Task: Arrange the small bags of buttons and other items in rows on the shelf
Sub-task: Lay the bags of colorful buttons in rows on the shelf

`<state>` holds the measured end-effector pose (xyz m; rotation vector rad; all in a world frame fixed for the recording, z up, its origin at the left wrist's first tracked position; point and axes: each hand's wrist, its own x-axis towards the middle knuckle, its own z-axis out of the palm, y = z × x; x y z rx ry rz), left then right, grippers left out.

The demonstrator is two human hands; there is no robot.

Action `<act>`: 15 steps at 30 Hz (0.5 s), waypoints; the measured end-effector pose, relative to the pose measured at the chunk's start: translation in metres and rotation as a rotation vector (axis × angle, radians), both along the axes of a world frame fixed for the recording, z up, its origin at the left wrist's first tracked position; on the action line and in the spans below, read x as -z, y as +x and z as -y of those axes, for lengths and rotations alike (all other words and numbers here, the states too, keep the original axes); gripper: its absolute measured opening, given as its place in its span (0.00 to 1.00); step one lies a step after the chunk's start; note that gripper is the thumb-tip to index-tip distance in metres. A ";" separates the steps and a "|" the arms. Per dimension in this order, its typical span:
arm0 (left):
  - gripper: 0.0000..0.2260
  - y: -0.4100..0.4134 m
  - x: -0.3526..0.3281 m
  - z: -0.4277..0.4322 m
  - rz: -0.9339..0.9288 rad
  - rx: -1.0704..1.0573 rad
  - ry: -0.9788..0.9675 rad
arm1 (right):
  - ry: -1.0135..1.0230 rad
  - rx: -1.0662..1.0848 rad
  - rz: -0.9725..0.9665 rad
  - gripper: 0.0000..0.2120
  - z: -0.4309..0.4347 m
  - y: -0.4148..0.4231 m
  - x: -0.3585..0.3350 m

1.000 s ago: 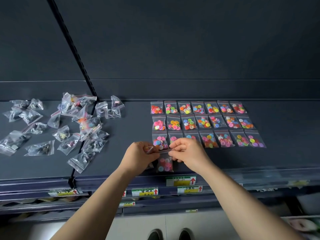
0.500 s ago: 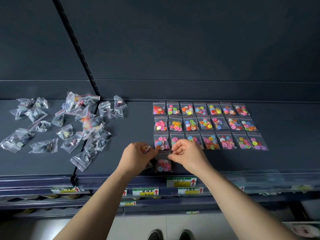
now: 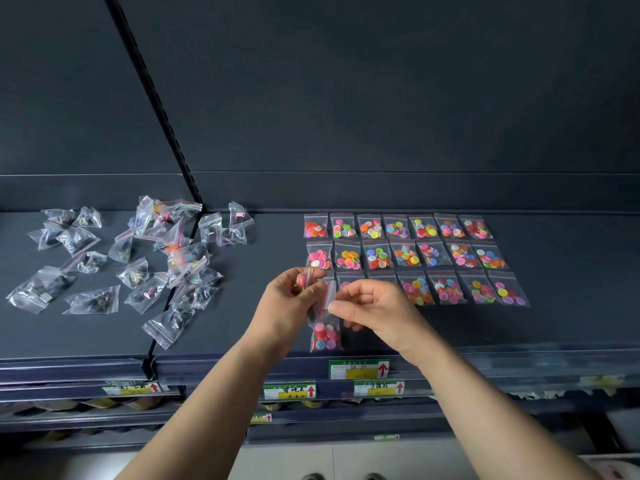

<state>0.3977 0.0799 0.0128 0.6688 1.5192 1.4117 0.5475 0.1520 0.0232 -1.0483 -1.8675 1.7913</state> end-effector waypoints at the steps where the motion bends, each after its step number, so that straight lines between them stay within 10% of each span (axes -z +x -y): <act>1: 0.04 0.002 0.000 -0.001 -0.003 -0.007 0.015 | 0.003 0.015 0.003 0.10 0.000 0.001 0.001; 15: 0.06 0.015 0.002 -0.004 0.038 0.084 -0.057 | -0.034 0.134 -0.061 0.12 -0.012 0.026 0.009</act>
